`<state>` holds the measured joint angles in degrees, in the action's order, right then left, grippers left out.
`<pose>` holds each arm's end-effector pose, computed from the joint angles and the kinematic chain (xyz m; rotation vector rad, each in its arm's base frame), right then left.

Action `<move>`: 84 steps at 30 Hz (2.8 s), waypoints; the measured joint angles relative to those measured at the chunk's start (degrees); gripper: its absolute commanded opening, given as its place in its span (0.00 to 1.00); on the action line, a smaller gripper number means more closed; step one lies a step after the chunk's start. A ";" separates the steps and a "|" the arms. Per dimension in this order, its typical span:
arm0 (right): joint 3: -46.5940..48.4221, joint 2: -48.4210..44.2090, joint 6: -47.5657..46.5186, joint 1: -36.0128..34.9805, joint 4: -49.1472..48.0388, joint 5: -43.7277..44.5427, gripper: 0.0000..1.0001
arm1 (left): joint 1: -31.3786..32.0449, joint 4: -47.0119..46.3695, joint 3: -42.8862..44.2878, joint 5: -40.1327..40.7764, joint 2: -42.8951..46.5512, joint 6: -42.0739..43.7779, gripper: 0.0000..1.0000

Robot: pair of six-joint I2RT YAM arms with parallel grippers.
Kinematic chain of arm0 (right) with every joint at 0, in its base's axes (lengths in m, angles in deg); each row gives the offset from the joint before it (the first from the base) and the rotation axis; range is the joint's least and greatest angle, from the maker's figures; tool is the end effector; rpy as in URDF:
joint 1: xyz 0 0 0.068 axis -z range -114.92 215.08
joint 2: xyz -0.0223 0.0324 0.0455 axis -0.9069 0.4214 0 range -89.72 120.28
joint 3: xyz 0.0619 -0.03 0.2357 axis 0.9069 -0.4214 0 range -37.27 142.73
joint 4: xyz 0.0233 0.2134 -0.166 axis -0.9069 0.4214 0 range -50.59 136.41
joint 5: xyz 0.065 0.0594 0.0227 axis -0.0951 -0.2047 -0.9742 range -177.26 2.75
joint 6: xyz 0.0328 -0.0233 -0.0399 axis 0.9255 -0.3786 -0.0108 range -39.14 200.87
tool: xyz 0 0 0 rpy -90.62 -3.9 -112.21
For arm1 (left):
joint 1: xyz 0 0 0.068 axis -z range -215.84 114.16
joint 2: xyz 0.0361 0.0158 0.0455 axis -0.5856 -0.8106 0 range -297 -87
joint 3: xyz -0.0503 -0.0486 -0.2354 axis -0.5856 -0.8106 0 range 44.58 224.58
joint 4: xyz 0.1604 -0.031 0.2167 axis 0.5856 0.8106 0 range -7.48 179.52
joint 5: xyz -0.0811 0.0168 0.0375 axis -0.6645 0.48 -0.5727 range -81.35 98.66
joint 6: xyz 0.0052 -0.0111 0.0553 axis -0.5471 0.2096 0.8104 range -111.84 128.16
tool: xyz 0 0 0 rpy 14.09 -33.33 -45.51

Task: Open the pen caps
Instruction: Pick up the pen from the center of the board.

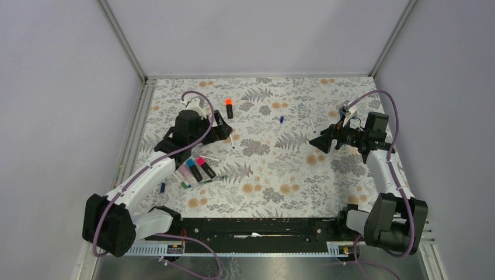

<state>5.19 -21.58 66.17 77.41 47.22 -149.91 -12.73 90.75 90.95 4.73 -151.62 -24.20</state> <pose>0.2668 -0.0224 0.2247 -0.6327 1.8070 0.8483 0.2584 -0.1132 0.2528 -0.1247 2.0958 -0.6685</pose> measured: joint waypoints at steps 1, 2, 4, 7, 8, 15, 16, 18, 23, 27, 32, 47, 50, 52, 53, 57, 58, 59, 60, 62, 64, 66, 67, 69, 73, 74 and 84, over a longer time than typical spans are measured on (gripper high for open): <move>0.00 0.22 -0.04 0.04 -0.02 0.00 0.97 | 0.00 0.63 0.09 0.37 -1.20 -0.07 0.99; 0.00 0.42 -0.04 0.04 -0.02 0.00 0.98 | 0.00 1.75 0.33 1.03 -2.56 -0.26 0.99; -0.04 0.66 -0.09 0.07 -0.02 -0.02 0.98 | 0.00 3.96 1.22 2.56 -5.33 -0.94 0.99; -0.15 0.98 -0.28 0.07 -0.02 -0.02 0.98 | 0.00 7.28 3.04 4.90 -8.90 -2.19 0.99; -0.15 1.14 -0.35 0.07 -0.02 -0.02 0.98 | 0.00 8.04 3.58 5.60 -9.86 -2.58 0.99; -0.33 2.12 -0.87 0.09 0.02 0.02 0.98 | -0.11 11.80 8.87 9.97 -16.22 -5.33 0.98; -0.33 2.21 -0.96 0.11 0.02 0.02 0.98 | -0.11 12.52 10.12 10.56 -17.35 -5.73 0.98; -0.33 2.43 -1.14 0.11 0.00 0.02 0.98 | -0.13 14.43 13.60 12.20 -20.41 -6.62 0.93; -0.33 3.34 -1.49 0.11 0.04 0.04 0.99 | -0.13 17.94 21.57 15.32 -27.23 -7.85 0.80; -0.33 3.39 -1.92 0.15 0.11 0.07 0.98 | -0.13 20.48 30.01 15.91 -35.08 -5.64 0.77; -0.33 3.41 -2.36 0.17 0.33 0.15 0.99 | -0.13 20.26 41.55 14.60 -46.90 2.14 0.73; -0.33 5.01 -3.76 0.17 0.72 0.24 0.99 | -0.46 25.11 62.42 15.30 -66.20 10.21 0.58; -0.33 5.20 -3.98 0.20 0.83 0.24 0.99 | -0.92 25.77 63.12 15.30 -67.36 10.38 0.57; -0.33 5.29 -4.07 0.20 0.94 0.24 0.99 | -1.29 25.94 63.87 15.28 -68.35 10.47 0.56; -0.33 5.35 -4.13 0.20 0.94 0.24 0.99 | -1.44 25.94 64.11 15.23 -68.67 10.47 0.55; -0.33 5.75 -4.28 0.20 1.03 0.24 0.99 | -1.81 25.97 64.52 15.06 -70.12 10.43 0.53; -0.33 5.79 -4.37 0.20 1.07 0.24 0.99 | -1.84 25.90 64.65 15.06 -70.29 10.40 0.53; -0.33 5.86 -4.42 0.20 1.16 0.24 0.99 | -1.97 26.01 64.98 14.99 -70.49 10.34 0.52; -0.33 5.88 -4.44 0.20 1.20 0.24 0.99 | -2.10 25.99 65.24 14.95 -70.64 10.34 0.51; -0.33 5.88 -4.46 0.20 1.40 0.24 0.99 | -2.16 25.94 65.90 14.86 -71.12 10.29 0.50; -0.33 5.88 -4.50 0.20 1.55 0.24 0.99 | -2.23 25.97 66.60 14.78 -71.63 10.32 0.50; -0.33 5.88 -4.55 0.20 1.77 0.24 0.99 | -2.36 25.97 67.30 14.67 -72.08 10.32 0.48; -0.33 5.90 -4.57 0.20 1.79 0.24 0.99 | -2.56 25.92 67.95 14.58 -72.43 10.29 0.46; -0.33 5.90 -4.57 0.20 1.79 0.24 0.99 | -2.71 25.86 68.15 14.47 -72.63 10.29 0.39; -0.33 5.90 -4.57 0.20 1.79 0.24 0.99 | -3.19 25.59 68.85 14.01 -73.13 9.94 0.20; -0.33 5.90 -4.57 0.20 1.79 0.24 0.99 | -3.23 25.49 68.89 13.79 -73.13 9.99 0.15; -0.31 5.90 -5.01 0.20 2.49 -0.50 0.98 | -3.39 20.37 60.13 6.73 -67.32 7.82 0.01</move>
<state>4.89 -15.68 61.16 77.61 49.71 -150.41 -16.12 111.12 151.08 11.46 -218.94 -16.38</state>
